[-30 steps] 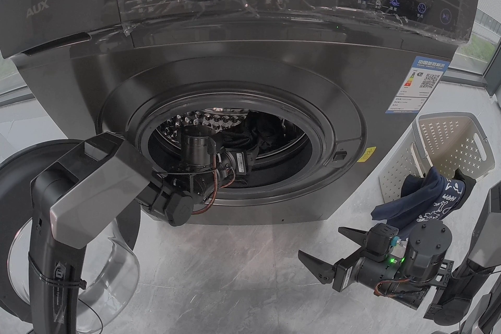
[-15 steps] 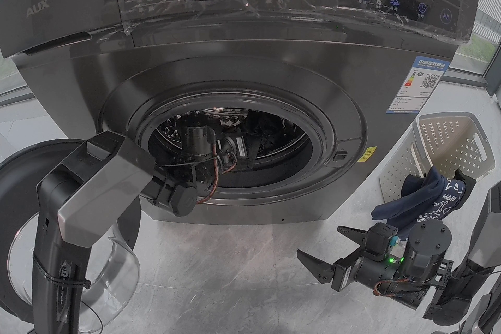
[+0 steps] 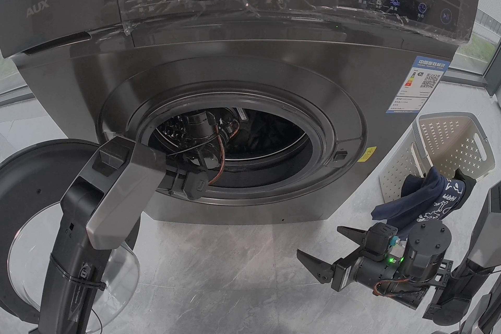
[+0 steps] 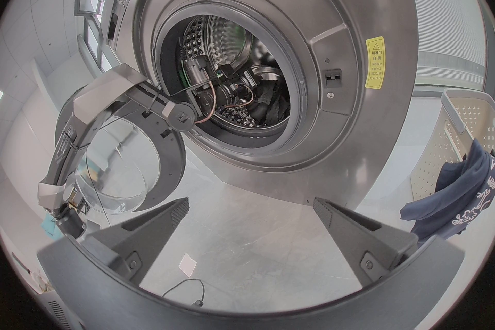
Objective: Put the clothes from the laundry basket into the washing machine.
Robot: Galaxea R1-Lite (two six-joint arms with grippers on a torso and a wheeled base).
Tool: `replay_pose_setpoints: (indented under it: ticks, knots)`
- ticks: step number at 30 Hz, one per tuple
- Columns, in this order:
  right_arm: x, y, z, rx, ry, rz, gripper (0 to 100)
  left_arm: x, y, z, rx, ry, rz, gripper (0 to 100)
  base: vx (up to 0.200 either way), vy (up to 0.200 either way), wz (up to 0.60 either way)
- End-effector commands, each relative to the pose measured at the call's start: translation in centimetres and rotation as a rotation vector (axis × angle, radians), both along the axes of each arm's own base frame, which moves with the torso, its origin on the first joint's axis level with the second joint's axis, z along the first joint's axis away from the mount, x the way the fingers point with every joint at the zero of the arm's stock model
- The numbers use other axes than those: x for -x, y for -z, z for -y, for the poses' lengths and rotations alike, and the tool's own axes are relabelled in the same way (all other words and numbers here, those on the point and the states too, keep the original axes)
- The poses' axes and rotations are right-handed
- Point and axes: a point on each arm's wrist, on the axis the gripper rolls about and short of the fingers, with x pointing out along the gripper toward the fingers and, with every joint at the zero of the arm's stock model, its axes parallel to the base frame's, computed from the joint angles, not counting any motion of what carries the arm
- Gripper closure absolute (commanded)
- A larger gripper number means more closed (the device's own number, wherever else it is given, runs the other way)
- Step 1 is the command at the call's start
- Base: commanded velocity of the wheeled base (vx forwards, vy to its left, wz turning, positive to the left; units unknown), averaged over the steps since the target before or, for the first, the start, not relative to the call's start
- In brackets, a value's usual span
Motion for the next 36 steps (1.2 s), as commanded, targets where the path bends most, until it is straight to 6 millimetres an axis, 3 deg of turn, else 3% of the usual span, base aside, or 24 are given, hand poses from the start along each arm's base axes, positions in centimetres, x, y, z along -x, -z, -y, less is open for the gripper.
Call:
replay_pose_setpoints:
  ticks: [1, 4, 5, 12, 15, 25, 26, 31, 36]
  knots:
    - [0.0, 0.2, 0.0, 0.004, 0.000, -0.006, 0, -1.0, 1.4, -0.3, 0.000, -0.031, 0.001, 100, 0.000, 0.000, 0.00]
    - [-0.1, 0.2, -0.1, 0.005, 0.000, -0.007, 0, -1.0, 1.6, -0.4, -0.005, -0.033, -0.007, 100, 0.000, 0.000, 0.00]
    - [-0.1, 0.2, -0.1, 0.005, 0.000, -0.007, 0, -1.0, 1.5, -0.4, -0.007, -0.034, -0.005, 0, 0.000, 0.000, 0.00]
    - [0.0, 0.3, 0.0, 0.007, 0.000, -0.009, 0, 0.5, 1.0, -0.3, -0.031, -0.023, -0.053, 0, 0.000, 0.000, 0.00]
    - [0.0, 0.3, 0.0, 0.007, 0.000, -0.009, 0, 2.1, 1.5, 0.0, -0.066, 0.006, -0.097, 0, 0.000, 0.000, 0.00]
    - [0.2, 0.4, 0.2, 0.017, 0.000, -0.018, 0, 12.9, 1.8, 2.6, -0.269, 0.261, -0.142, 0, 0.000, 0.000, 0.00]
    - [0.3, 0.4, 0.3, 0.018, 0.000, -0.020, 0, 14.8, 2.3, 2.7, -0.320, 0.305, -0.140, 0, 0.000, 0.000, 0.00]
    - [0.7, 0.5, 0.7, 0.029, 0.000, -0.030, 0, 20.2, 3.4, 1.6, -0.430, 0.397, -0.175, 0, 0.000, 0.000, 0.00]
    - [1.4, -0.1, 1.4, 0.018, 0.000, -0.018, 0, 23.3, 1.6, -0.9, -0.425, 0.407, -0.162, 0, 0.000, 0.000, 0.00]
